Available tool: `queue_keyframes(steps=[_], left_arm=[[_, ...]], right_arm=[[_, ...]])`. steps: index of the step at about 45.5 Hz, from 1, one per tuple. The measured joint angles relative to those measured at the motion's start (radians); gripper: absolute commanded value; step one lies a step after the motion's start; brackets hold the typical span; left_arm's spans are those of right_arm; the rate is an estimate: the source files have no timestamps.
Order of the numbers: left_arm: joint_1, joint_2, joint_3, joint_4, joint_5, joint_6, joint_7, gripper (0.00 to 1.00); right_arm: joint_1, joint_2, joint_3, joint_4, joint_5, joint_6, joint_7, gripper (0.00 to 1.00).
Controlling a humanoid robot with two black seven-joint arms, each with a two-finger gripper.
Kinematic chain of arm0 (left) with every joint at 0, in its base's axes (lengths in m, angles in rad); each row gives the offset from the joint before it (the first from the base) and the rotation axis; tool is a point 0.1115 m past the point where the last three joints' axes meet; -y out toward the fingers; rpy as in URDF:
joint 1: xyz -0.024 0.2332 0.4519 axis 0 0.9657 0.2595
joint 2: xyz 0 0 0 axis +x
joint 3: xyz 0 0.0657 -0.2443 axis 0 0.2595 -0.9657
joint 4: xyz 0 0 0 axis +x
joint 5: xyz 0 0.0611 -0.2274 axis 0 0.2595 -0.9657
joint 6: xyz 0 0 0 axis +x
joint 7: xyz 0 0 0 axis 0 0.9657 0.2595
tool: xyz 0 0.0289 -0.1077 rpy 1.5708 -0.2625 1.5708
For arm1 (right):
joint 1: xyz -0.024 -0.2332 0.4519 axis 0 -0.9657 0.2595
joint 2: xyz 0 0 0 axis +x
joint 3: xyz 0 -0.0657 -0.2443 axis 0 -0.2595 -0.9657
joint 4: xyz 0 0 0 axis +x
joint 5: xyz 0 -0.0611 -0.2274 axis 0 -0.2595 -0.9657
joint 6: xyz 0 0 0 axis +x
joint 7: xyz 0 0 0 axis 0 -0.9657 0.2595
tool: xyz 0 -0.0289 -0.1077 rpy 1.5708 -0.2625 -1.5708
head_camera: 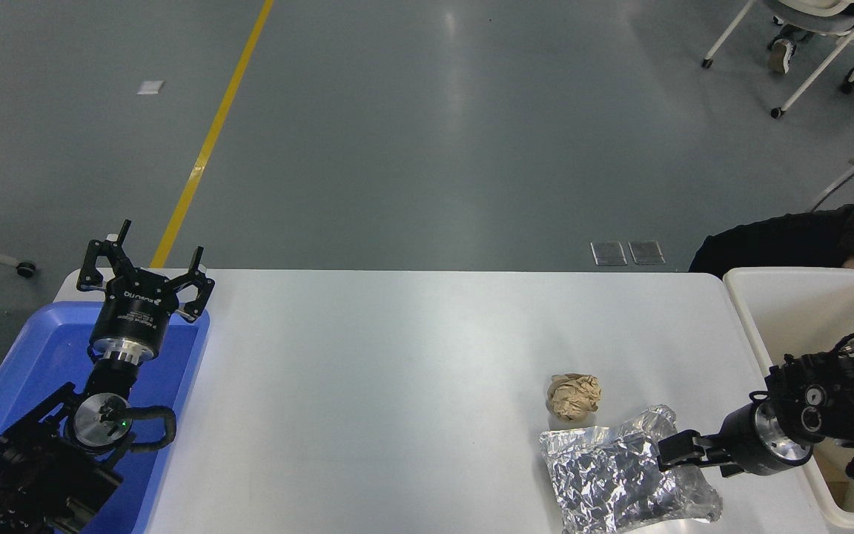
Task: Pick up foil plate and place in dustbin
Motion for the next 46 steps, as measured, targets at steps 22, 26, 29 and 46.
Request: queue_keyframes(steps=[22,26,29,46], left_arm=[[0.0,0.0,0.002,-0.001,0.0,-0.001,0.0,1.0],[0.0,0.0,0.003,-0.001,0.0,-0.001,0.0,1.0],[0.0,0.0,0.003,-0.001,0.0,-0.002,0.0,1.0],[-0.001,0.0,0.005,-0.001,0.0,-0.004,0.0,1.0]], right_arm=[[-0.026,0.012,0.009,-0.043,-0.025,-0.044,0.011,0.0],[-0.015,-0.001,0.006,-0.042,-0.026,-0.045,0.016,0.0],[-0.001,-0.015,0.0,-0.033,-0.027,-0.043,0.019,0.0],[0.234,-0.199,-0.109,0.14,-0.02,0.048,0.025,0.0]])
